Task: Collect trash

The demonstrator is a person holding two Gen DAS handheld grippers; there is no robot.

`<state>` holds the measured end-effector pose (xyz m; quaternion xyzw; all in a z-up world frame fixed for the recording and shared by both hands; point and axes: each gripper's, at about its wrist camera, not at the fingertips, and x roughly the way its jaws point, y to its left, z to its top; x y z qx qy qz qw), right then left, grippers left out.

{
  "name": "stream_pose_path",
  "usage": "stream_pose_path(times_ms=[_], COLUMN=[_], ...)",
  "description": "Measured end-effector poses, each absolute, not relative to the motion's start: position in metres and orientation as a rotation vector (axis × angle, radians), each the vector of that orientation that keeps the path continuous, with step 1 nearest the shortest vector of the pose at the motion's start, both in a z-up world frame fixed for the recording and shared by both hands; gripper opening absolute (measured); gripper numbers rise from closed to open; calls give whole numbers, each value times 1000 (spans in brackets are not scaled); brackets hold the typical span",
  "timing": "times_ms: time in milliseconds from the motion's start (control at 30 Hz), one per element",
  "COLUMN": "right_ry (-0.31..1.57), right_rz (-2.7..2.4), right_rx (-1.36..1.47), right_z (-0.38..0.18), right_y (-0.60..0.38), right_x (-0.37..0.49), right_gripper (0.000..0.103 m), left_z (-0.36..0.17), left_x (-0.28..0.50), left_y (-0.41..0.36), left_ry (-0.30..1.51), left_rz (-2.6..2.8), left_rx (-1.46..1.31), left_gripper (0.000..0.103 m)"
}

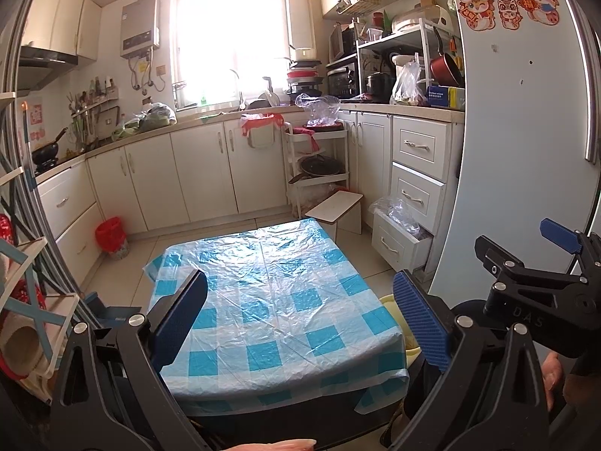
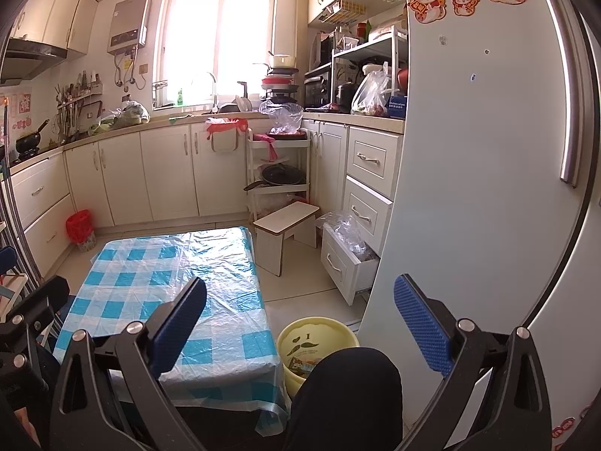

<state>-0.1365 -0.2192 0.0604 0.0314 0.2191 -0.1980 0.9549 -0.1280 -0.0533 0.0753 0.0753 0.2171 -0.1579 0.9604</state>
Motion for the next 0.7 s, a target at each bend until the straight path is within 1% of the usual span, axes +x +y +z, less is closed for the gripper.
stream_pose_path(times_ms=[700], right_ry=[459], right_rz=[-378], right_rx=[63], right_z=[57], right_y=[-212], right_x=[-128], right_gripper=[96], left_z=[68], left_x=[-130], left_y=[-52], left_ry=[432], left_rz=[-378], left_rx=[130], left_gripper=[95])
